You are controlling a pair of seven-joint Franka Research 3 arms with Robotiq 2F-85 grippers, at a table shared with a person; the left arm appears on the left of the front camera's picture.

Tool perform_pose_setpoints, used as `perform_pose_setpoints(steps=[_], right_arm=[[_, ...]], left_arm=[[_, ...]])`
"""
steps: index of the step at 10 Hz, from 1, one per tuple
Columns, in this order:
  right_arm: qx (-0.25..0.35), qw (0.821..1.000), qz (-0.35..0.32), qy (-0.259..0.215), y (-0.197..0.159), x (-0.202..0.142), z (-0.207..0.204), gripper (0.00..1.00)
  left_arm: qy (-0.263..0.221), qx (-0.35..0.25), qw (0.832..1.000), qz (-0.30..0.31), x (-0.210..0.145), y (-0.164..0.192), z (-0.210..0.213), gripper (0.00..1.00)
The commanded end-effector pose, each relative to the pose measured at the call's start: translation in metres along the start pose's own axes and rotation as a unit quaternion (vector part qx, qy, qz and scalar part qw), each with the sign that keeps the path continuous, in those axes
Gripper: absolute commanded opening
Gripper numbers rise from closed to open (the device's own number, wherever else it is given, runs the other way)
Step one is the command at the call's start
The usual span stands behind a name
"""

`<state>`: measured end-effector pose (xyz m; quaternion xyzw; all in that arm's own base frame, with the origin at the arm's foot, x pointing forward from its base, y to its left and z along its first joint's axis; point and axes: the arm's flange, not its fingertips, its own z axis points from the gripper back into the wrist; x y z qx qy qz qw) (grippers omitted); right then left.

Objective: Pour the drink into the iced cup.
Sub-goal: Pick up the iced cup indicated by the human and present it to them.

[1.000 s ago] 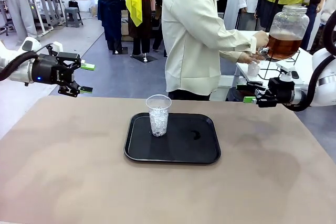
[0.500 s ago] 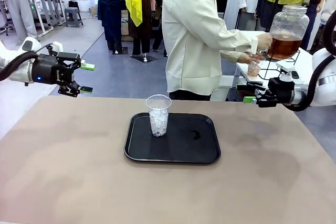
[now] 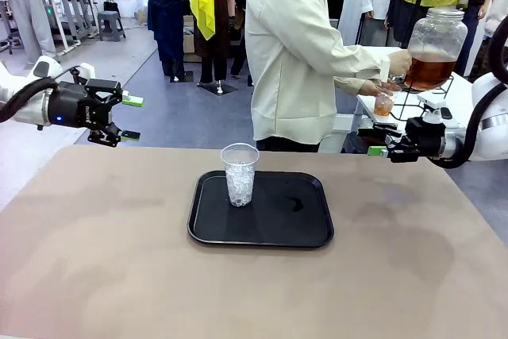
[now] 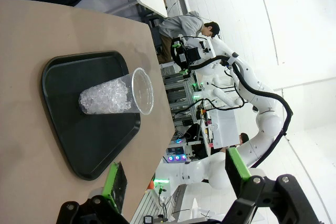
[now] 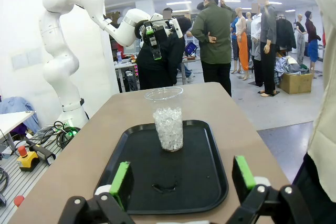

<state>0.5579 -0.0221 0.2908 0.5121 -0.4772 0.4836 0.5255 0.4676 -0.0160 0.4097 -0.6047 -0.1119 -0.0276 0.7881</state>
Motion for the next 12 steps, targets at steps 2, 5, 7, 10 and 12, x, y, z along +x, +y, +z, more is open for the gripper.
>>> perform_pose_setpoints(steps=[2,5,7,10,12], right_arm=[[0.001,1.0,-0.001,0.0,-0.0001,0.0021,-0.0011,1.0],[0.001,1.0,-0.001,0.0,-0.0001,0.0021,-0.0011,1.0],[0.001,1.0,-0.001,0.0,-0.0001,0.0021,-0.0011,1.0],[0.001,1.0,-0.001,0.0,-0.0001,0.0021,-0.0011,1.0],[0.001,1.0,-0.001,0.0,-0.0001,0.0021,-0.0011,1.0]], left_arm=[[0.0,-0.001,1.0,0.003,0.0004,-0.0013,-0.0003,1.0],[0.0,-0.001,1.0,0.003,0.0004,-0.0013,-0.0003,1.0],[0.0,-0.001,1.0,0.003,0.0004,-0.0013,-0.0003,1.0],[0.0,-0.001,1.0,0.003,0.0004,-0.0013,-0.0003,1.0],[0.0,-0.001,1.0,0.003,0.0004,-0.0013,-0.0003,1.0]])
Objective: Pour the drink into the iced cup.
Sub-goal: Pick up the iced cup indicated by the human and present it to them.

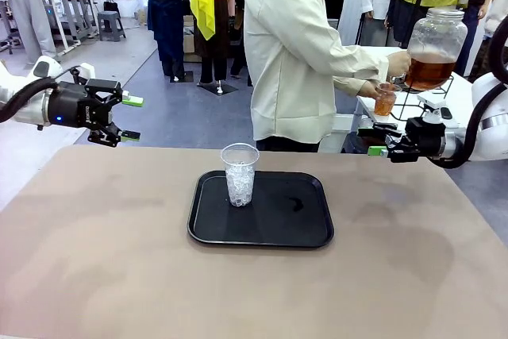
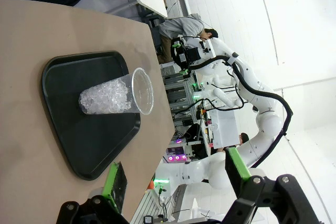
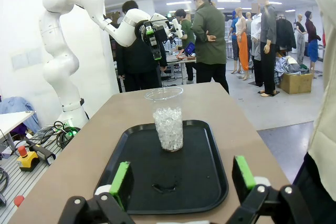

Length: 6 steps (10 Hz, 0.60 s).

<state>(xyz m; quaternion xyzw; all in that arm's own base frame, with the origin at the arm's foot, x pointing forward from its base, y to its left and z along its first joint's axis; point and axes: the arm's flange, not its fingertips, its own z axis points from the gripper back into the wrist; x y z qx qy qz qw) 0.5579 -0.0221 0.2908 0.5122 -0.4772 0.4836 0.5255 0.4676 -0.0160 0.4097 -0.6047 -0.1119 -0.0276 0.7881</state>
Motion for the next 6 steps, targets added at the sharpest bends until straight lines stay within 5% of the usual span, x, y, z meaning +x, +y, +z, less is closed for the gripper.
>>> perform_pose_setpoints(steps=[1,6], right_arm=[[0.001,1.0,-0.001,0.0,-0.0001,0.0021,-0.0011,1.0],[0.001,1.0,-0.001,0.0,-0.0001,0.0021,-0.0011,1.0]], left_arm=[[0.0,-0.001,1.0,0.003,0.0004,-0.0013,-0.0003,1.0],[0.0,-0.001,1.0,0.003,0.0004,-0.0013,-0.0003,1.0]])
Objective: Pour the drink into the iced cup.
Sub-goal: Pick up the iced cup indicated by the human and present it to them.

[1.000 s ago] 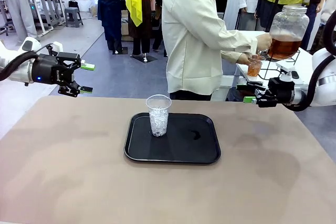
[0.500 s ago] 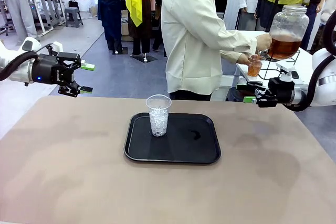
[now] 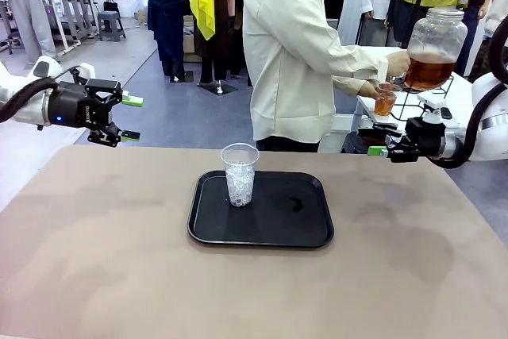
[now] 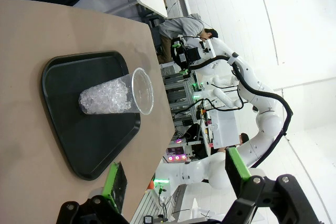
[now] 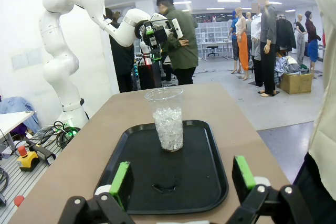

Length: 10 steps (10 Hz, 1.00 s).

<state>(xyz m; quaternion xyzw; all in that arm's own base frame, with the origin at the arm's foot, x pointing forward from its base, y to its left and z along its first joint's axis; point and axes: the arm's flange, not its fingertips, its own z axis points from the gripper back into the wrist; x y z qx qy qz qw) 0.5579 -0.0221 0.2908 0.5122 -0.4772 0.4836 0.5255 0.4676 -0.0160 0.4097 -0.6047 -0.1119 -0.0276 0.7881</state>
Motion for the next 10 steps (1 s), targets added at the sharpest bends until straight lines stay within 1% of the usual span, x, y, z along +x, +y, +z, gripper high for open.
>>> perform_pose_setpoints(steps=[1,10], right_arm=[[0.001,1.0,-0.001,0.0,-0.0001,0.0021,-0.0011,1.0],[0.001,1.0,-0.001,0.0,-0.0001,0.0021,-0.0011,1.0]], left_arm=[[0.0,-0.001,1.0,0.003,0.0004,-0.0013,-0.0003,1.0],[0.0,-0.001,1.0,0.003,0.0004,-0.0013,-0.0003,1.0]])
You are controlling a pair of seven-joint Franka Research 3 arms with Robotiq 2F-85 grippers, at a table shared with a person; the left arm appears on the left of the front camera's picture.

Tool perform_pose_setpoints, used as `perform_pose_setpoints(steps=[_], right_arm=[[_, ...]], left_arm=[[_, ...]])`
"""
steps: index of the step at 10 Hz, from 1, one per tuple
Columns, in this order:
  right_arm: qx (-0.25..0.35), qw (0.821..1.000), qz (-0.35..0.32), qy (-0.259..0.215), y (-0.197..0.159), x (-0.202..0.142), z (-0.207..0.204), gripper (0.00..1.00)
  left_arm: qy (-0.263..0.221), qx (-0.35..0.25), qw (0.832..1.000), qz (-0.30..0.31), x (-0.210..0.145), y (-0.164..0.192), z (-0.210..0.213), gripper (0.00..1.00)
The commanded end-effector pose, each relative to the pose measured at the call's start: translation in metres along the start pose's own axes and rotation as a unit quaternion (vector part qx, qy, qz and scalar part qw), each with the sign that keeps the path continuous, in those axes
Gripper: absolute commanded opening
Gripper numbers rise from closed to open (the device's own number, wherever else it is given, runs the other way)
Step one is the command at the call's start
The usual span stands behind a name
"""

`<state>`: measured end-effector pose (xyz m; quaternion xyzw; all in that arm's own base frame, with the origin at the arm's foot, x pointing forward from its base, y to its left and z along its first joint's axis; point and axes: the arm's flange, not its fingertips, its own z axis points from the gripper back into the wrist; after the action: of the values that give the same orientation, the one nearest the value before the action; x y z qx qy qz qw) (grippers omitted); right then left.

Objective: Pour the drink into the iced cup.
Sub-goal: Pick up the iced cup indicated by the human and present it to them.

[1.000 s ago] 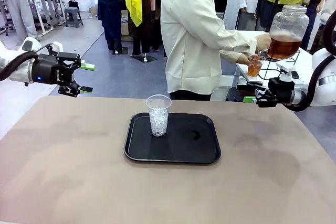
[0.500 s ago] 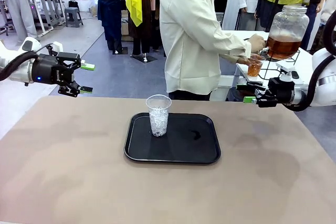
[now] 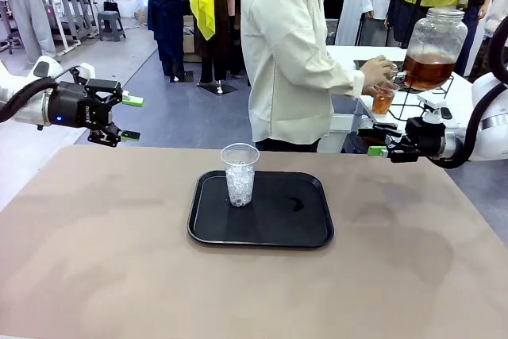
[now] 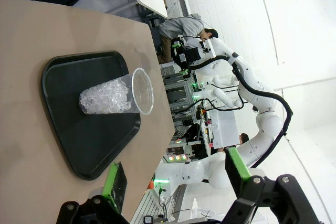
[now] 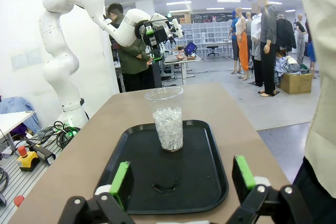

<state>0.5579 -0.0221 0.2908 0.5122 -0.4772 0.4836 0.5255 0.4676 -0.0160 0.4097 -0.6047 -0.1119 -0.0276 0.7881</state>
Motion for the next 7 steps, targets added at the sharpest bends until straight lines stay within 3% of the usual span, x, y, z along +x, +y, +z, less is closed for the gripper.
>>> perform_pose_setpoints(steps=[1,7], right_arm=[[0.001,1.0,-0.001,0.0,-0.0001,0.0021,-0.0011,1.0],[0.001,1.0,-0.001,0.0,-0.0001,0.0021,-0.0011,1.0]], left_arm=[[0.0,-0.001,1.0,0.003,0.0004,-0.0013,-0.0003,1.0],[0.0,-0.001,1.0,0.003,0.0004,-0.0013,-0.0003,1.0]])
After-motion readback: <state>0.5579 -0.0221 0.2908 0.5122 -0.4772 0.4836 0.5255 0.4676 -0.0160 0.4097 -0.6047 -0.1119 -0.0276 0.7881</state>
